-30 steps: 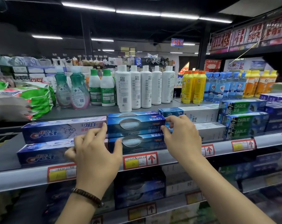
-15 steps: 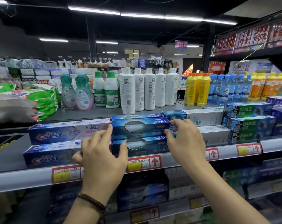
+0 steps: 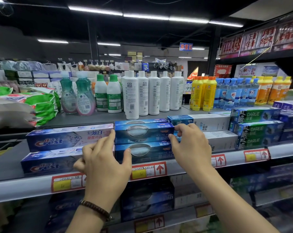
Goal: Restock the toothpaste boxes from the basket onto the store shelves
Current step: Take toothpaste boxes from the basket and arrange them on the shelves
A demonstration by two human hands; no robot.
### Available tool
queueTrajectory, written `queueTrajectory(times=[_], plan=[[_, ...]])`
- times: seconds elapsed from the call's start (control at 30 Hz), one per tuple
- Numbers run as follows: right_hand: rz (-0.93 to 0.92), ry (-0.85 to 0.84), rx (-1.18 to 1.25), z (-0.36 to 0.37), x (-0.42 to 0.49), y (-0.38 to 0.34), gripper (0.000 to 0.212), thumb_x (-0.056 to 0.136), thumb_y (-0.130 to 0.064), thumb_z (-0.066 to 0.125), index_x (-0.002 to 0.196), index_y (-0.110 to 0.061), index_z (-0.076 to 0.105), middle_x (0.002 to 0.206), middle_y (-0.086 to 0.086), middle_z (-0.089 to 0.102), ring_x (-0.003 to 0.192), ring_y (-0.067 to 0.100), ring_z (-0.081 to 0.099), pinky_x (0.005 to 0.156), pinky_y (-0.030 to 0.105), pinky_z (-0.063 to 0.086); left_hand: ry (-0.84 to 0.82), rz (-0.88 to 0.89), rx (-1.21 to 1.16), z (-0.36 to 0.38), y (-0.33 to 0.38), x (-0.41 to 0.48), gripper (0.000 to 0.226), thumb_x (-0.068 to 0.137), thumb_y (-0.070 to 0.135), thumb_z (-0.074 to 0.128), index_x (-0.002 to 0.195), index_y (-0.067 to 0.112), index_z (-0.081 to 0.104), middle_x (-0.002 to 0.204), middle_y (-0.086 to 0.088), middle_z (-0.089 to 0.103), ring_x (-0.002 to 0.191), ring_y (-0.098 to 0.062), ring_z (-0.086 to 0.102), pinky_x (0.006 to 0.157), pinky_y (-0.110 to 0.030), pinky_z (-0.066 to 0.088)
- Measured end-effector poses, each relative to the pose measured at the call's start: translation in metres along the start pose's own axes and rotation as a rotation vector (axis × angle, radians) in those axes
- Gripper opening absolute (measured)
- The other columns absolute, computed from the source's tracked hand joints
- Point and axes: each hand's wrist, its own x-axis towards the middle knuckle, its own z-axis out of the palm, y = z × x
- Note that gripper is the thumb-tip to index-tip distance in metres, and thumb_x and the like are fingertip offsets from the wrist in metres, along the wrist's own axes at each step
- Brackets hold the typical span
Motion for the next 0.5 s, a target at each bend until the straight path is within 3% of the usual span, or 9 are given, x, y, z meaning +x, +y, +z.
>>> queueTrajectory(times=[0.23,0.5], plan=[[-0.024,0.024,-0.056,-0.0002,0.0044,-0.0016,0.031,0.100,-0.049,0.066,0.126,-0.030,0.068,0.111,-0.008,0.064,0.096,0.018,0.063,0.072,0.036,0.055,-0.005,0.018,0.082,0.0007,0.0007,-0.0021,0.066,0.089,0.060,0.064,0.148,0.033,0.055,0.128,0.015,0.059,0.117,-0.018,0.036,0.084,-0.037,0.013],[-0.025,0.022,-0.124,0.0026,0.0097,-0.0012,0.030,0.100,-0.055,0.064,0.117,-0.031,0.073,0.108,-0.008,0.066,0.098,0.019,0.062,0.068,0.034,0.048,-0.015,0.023,0.135,0.0040,0.0021,-0.0003,0.068,0.088,0.064,0.061,0.148,0.033,0.055,0.125,0.014,0.055,0.118,-0.020,0.036,0.086,-0.040,0.016]])
